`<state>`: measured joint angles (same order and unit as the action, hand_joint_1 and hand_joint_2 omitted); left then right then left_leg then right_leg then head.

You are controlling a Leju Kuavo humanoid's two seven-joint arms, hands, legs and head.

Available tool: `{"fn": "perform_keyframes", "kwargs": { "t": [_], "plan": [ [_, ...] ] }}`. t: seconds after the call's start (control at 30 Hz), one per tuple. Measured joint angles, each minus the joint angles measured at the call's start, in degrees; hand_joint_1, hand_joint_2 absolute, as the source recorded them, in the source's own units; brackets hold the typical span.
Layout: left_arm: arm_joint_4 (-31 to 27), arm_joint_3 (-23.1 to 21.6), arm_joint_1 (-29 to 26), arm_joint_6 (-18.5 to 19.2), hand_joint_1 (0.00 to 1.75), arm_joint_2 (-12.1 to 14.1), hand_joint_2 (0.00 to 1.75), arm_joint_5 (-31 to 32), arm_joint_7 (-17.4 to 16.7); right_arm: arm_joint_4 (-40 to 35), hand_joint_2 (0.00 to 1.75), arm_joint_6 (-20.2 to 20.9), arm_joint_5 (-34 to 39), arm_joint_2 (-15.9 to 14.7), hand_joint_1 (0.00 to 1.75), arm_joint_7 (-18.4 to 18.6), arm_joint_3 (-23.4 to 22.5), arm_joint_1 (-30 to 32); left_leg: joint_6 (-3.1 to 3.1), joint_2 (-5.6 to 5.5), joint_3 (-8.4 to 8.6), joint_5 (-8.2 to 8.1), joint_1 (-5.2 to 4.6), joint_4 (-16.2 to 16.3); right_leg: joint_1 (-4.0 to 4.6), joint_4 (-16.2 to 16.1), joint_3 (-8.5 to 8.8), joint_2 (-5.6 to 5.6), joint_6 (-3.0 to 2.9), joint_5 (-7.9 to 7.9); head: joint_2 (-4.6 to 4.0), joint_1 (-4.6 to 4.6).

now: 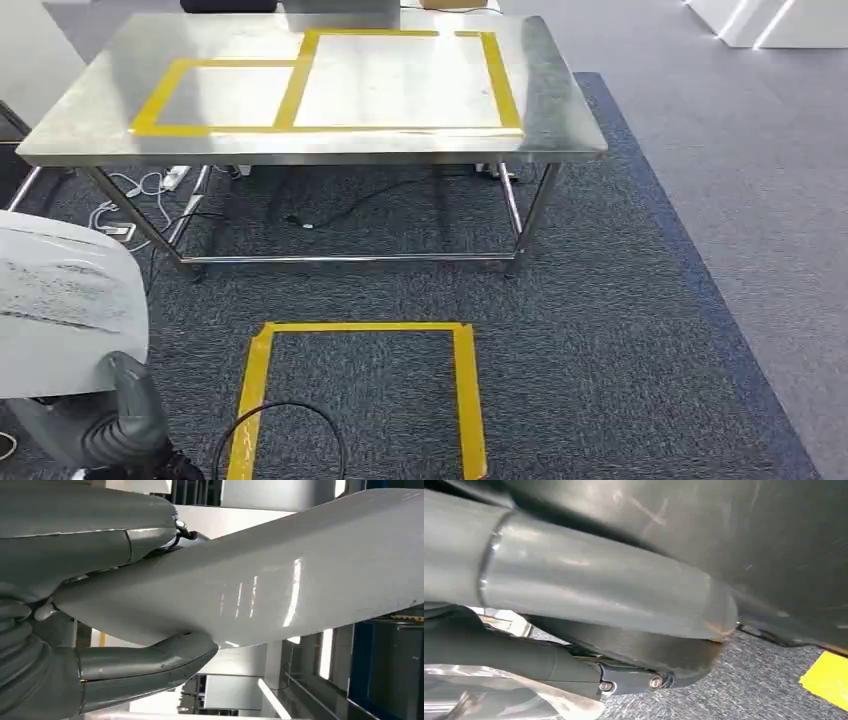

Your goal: Take the parts from the cabinet and place them on the table.

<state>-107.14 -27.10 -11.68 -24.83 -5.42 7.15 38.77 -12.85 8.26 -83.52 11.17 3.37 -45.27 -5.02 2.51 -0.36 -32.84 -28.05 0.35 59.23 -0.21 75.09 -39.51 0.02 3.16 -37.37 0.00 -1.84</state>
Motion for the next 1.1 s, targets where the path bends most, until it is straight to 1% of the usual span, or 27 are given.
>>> {"fn": "perform_keyframes", "kwargs": {
  "t": [0.03, 0.07, 0.1, 0.13, 0.17, 0.2, 0.23, 0.27, 0.33, 0.37, 0.4, 0.47, 0.5, 0.53, 0.57, 0.6, 0.63, 0.67, 0.7, 0.8, 0.87, 0.9, 0.97, 1.0, 1.03, 1.07, 1.1],
  "plan": [
    [0.0, 0.0, 0.0, -0.1, 1.75, 0.0, 1.75, 0.1, 0.0, 0.0, 0.00, 0.0, 0.0, 0.0, 0.00, 0.0, 0.0, 0.0, -0.03, -0.17, 0.39, -0.27, -0.01, 0.0, 0.06, -1.6, 0.11, 0.00, -0.29, 1.97, 0.00, -0.02],
    [0.0, -0.1, 0.0, -0.2, 1.75, 0.0, 1.75, 0.2, 0.0, 0.0, 0.00, 0.1, 0.0, 0.0, 0.00, 0.0, -0.1, 0.0, -0.14, -0.33, 0.89, -0.59, -0.01, 0.0, 0.08, -5.2, 1.29, 0.00, -0.38, 4.89, 0.00, -0.04],
    [0.0, -0.2, 0.0, -0.2, 1.75, 0.0, 1.75, 0.2, 0.0, 0.0, 0.00, 0.1, 0.1, 0.0, 0.00, 0.2, -0.2, 0.1, -0.24, -0.43, 1.35, -0.87, -0.01, 0.0, 0.06, -9.1, 2.74, 0.00, -0.60, 7.49, 0.00, 0.00],
    [0.0, -0.4, 0.0, -0.1, 1.75, 0.0, 1.75, 0.2, 0.0, 0.0, 0.00, 0.2, 0.1, 0.0, 0.00, 0.2, -0.4, 0.3, -0.48, -0.47, 1.90, -1.39, 0.00, 0.0, 0.07, -15.2, 4.72, 0.05, -0.84, 10.53, 0.00, -0.04],
    [0.0, -0.5, 0.1, -0.1, 1.75, 0.1, 1.75, 0.2, 0.0, 0.1, 0.00, 0.4, 0.1, 0.0, 0.00, 0.2, -0.5, 0.3, -0.79, -0.53, 2.11, -1.58, -0.11, 0.1, 0.31, -15.4, 4.58, 0.20, -1.10, 7.35, 0.00, 0.18],
    [0.0, -0.5, 0.1, -0.1, 1.75, 0.1, 1.75, 0.2, 0.0, 0.1, 0.00, 0.5, 0.1, 0.0, 0.00, 0.2, -0.5, 0.2, -1.25, -0.63, 1.89, -1.88, -0.14, 0.0, 0.43, -15.3, 4.74, -0.04, -1.87, 5.95, 0.02, 0.00],
    [0.0, -0.5, 0.1, -0.1, 1.75, 0.1, 1.75, 0.1, 0.0, 0.1, 0.00, 0.6, 0.1, 0.0, 0.00, 0.1, -0.5, 0.3, -1.72, -0.61, 2.11, -2.17, -0.13, 0.0, 0.54, -15.8, 5.64, -0.02, -2.38, 7.79, 0.00, 0.11],
    [0.0, -0.5, 0.0, 0.0, 1.75, 0.1, 1.75, 0.1, 0.0, 0.1, 0.00, 0.7, 0.2, 0.0, 0.00, 0.2, -0.6, 0.3, -1.99, -0.59, 2.62, -1.78, -0.19, 0.8, 0.49, -15.8, 5.46, -0.02, -2.96, 8.29, 0.00, 0.00],
    [0.0, -0.6, 0.3, 0.0, 1.75, 0.1, 1.75, 0.0, 0.0, 0.1, 0.00, 0.9, 0.2, 0.0, 0.00, 0.2, -0.7, 0.3, -2.40, -0.38, 2.80, -2.44, -0.14, 2.1, 0.03, -16.3, 7.55, -0.12, -3.39, 8.50, 0.00, -0.02],
    [0.0, -0.7, 0.5, 0.0, 1.75, 0.2, 1.75, 0.1, 0.0, 0.1, 0.00, 0.9, 0.2, 0.0, 0.00, 0.3, -0.8, 0.3, -2.73, -0.26, 1.20, -2.62, -0.10, 5.2, -0.05, -16.4, 8.12, -0.20, -3.67, 8.33, 0.00, 0.57],
    [0.0, -0.8, 0.6, 0.0, 1.75, 0.2, 1.75, 0.1, 0.0, 0.1, 0.00, 0.9, 0.2, 0.0, 0.00, 0.3, -0.8, 0.4, -3.07, -0.23, -1.38, -3.46, 0.06, 9.3, -0.05, -16.4, 8.28, -0.23, -3.81, 8.04, 0.00, 0.59],
    [0.0, -0.9, 0.4, 0.1, 1.75, 0.3, 1.75, 0.0, 0.0, 0.1, 0.00, 0.9, 0.2, 0.0, 0.00, 0.3, -0.8, 0.4, -3.40, -0.20, -6.08, -7.43, 0.19, 15.8, -0.04, -16.4, 8.74, -0.16, -3.85, 7.32, 0.00, 0.63],
    [0.0, -0.9, 0.4, 0.1, 1.75, 0.3, 1.75, 0.0, 0.0, 0.1, 0.00, 0.9, 0.2, 0.0, 0.00, 0.3, -0.8, 0.5, -3.43, -0.19, -7.44, -8.48, 0.19, 16.8, -0.04, -16.4, 9.16, -0.09, -3.84, 6.95, 0.00, 0.65],
    [0.0, -0.9, 0.4, 0.1, 1.75, 0.4, 1.75, 0.0, 0.0, 0.1, 0.00, 0.9, 0.2, 0.0, 0.00, 0.3, -0.9, 0.5, -3.38, -0.19, -7.73, -7.92, 0.19, 15.7, -0.04, -16.4, 9.82, 0.00, -3.81, 6.42, 0.00, 0.61],
    [0.0, -0.9, 0.4, 0.1, 1.75, 0.4, 1.75, 0.0, 0.0, 0.1, 0.00, 0.9, 0.2, 0.0, 0.00, 0.4, -0.9, 0.6, -3.23, -0.18, -7.13, -5.86, 0.19, 12.7, -0.04, -16.4, 10.61, 0.03, -3.74, 5.85, 0.00, 0.68],
    [0.0, -0.9, 0.4, 0.1, 1.75, 0.4, 1.75, 0.0, 0.0, 0.1, 0.00, 0.9, 0.2, 0.0, 0.00, 0.5, -0.9, 0.7, -2.97, -0.16, -5.99, -2.85, 0.17, 8.6, -0.04, -16.5, 11.44, 0.03, -3.55, 5.24, 0.00, 0.61],
    [0.0, -0.9, 0.4, 0.1, 1.75, 0.4, 1.75, 0.0, 0.0, 0.1, 0.00, 0.9, 0.2, 0.0, 0.00, 0.6, -0.9, 0.7, -2.68, 0.02, -4.78, 1.22, 0.13, 3.9, -0.03, -16.5, 11.97, -0.03, -3.31, 4.60, 0.00, 0.66],
    [0.0, -0.9, 0.3, 0.1, 1.75, 0.4, 1.75, 0.0, 0.0, 0.1, 0.00, 0.9, 0.2, 0.0, 0.00, 0.6, -0.9, 0.8, -2.41, 0.37, -4.73, 3.07, -0.15, 2.3, 0.12, -16.4, 12.19, -0.19, -3.08, 4.08, 0.00, 0.77],
    [0.0, -1.0, 0.3, 0.1, 1.75, 0.4, 1.75, 0.0, 0.0, 0.1, 0.00, 0.9, 0.3, 0.0, 0.00, 0.6, -1.0, 0.9, -2.12, 0.48, -4.60, 1.20, -0.37, 1.8, 0.26, -16.7, 12.13, 0.01, -2.58, 3.62, 0.00, 0.99],
    [0.0, -1.0, 0.3, 0.1, 1.75, 0.4, 1.75, 0.1, 0.0, 0.0, 0.00, 0.9, 0.4, 0.0, 0.00, 0.7, -1.0, 0.9, -0.90, -0.03, -3.42, 1.76, -0.23, 0.9, 0.26, -17.2, 14.23, -0.20, -1.48, 3.92, 0.00, 0.76],
    [0.0, -1.2, 0.4, 0.1, 1.75, 0.3, 1.75, 0.2, 0.0, -0.1, 0.00, 0.9, 0.5, 0.0, 0.00, 0.8, -1.2, 0.9, -0.16, 0.00, -1.87, 1.38, -0.07, 0.6, 0.20, -14.4, 12.85, 0.04, -1.03, 3.25, 0.00, 0.52],
    [0.0, -1.3, 0.5, 0.2, 1.75, 0.3, 1.75, 0.2, 0.0, -0.1, 0.00, 0.9, 0.6, 0.0, 0.00, 0.6, -1.2, 0.8, 0.10, -0.01, -1.69, 1.06, -0.10, 0.6, 0.25, -10.2, 10.22, 0.09, -0.89, 2.83, 0.00, 0.28],
    [0.0, -1.4, 0.5, 0.2, 1.75, 0.3, 1.75, 0.2, 0.0, -0.1, 0.00, 0.9, 0.6, 0.0, 0.00, 0.5, -1.3, 0.4, 0.38, -0.01, -1.18, 0.24, -0.35, 0.6, 0.27, -2.5, 4.29, 0.09, -0.68, -0.98, 0.00, 0.17],
    [0.0, -1.4, 0.5, 0.2, 1.75, 0.3, 1.75, 0.3, 0.0, -0.1, 0.00, 0.9, 0.7, 0.0, 0.00, 0.4, -1.3, 0.2, 0.46, -0.04, -0.71, -0.27, -0.49, 0.6, 0.28, -1.0, 2.52, 0.08, -0.65, -2.26, 0.00, 0.11],
    [0.0, -1.4, 0.5, 0.2, 1.75, 0.3, 1.75, 0.3, 0.0, -0.1, 0.00, 0.9, 0.7, 0.0, 0.00, 0.4, -1.4, 0.1, 0.49, -0.16, 0.01, -0.80, -0.63, 0.6, 0.29, -1.6, 1.77, 0.08, -0.74, -1.94, 0.00, 0.09],
    [0.0, -1.4, 0.5, 0.2, 1.75, 0.3, 1.75, 0.3, 0.0, -0.1, 0.00, 1.0, 0.7, 0.0, 0.00, 0.4, -1.4, 0.1, 0.50, -0.27, 0.84, -1.34, -0.76, 0.6, 0.34, -4.0, 1.98, 0.08, -1.00, -0.20, 0.00, 0.09],
    [0.0, -1.4, 0.5, 0.2, 1.75, 0.3, 1.75, 0.2, 0.0, -0.1, 0.00, 1.1, 0.6, 0.0, 0.00, 0.4, -1.4, 0.1, 0.49, -0.37, 1.73, -1.91, -0.92, 0.6, 0.44, -7.8, 2.85, 0.08, -1.32, 2.65, 0.00, 0.06]
  ]
}}
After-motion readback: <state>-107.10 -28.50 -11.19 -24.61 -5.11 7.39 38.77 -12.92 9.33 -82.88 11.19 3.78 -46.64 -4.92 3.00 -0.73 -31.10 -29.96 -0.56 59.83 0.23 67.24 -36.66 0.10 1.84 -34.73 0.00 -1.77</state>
